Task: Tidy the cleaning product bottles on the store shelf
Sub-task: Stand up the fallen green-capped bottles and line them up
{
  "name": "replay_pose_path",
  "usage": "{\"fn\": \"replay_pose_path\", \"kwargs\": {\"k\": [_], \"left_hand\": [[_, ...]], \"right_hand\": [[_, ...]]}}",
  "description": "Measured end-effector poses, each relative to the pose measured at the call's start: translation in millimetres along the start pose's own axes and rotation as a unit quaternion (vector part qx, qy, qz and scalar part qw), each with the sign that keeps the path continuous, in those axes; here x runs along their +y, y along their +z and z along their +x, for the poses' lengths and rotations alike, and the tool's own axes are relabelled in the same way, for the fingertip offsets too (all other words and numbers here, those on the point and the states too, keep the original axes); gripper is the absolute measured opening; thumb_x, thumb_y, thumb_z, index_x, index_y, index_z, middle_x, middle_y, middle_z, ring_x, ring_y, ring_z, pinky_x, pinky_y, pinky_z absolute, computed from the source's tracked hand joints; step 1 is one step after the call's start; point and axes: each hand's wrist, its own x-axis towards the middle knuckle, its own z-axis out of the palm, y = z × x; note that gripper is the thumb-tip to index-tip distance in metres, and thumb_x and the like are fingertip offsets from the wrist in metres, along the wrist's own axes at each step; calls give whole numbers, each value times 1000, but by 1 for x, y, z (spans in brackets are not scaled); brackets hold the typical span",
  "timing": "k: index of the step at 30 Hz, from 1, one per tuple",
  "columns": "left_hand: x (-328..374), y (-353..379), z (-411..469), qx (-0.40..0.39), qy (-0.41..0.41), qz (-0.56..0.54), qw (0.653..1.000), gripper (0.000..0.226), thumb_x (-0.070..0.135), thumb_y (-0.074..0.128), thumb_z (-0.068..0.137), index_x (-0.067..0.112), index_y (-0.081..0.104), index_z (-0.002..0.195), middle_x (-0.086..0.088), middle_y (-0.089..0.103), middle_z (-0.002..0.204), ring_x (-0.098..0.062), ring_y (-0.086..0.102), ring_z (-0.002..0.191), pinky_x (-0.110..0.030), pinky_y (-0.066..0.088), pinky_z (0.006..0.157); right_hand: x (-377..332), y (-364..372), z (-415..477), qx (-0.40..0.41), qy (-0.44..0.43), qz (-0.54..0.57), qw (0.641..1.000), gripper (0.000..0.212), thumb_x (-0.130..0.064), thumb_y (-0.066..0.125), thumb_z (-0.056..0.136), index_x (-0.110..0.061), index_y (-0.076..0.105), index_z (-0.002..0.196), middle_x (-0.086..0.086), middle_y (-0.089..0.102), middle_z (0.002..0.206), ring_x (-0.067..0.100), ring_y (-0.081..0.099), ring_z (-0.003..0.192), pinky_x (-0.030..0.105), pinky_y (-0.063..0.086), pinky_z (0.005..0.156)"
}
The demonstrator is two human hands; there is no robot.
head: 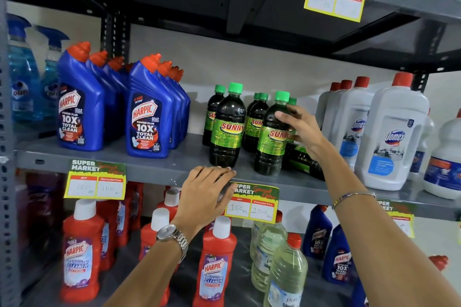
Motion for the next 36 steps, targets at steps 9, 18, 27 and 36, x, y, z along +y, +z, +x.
{"fn": "replay_pose_path", "kwargs": {"k": [9,18,27,36], "left_hand": [[0,0,0,-5,-8,-11,1000,34,39,46,88,19,66,108,4,70,105,-14,63,95,-28,36,88],[20,-4,8,29,-52,-16,998,38,44,44,88,18,69,102,4,71,104,-14,64,94,-29,36,88],[96,36,24,2,35,-15,999,35,38,51,87,18,65,112,2,67,114,-16,62,102,-32,41,89],[97,40,23,19,28,11,999,33,39,56,87,19,65,112,4,68,112,-13,62,103,-31,45,88]], "right_hand": [[1,-1,6,30,2,-51,998,69,-39,76,70,-16,45,127,12,56,126,27,57,114,41,54,85],[10,-11,3,10,-34,-25,999,57,-50,62,80,-17,48,124,7,57,122,24,56,115,36,50,90],[60,-61,9,-119,91,-559,816,85,-66,58,73,-11,38,135,16,51,137,33,51,124,42,41,103],[64,-65,-12,95,-8,-363,927,74,-53,67,72,-15,44,132,19,58,123,36,53,116,41,43,90]]}}
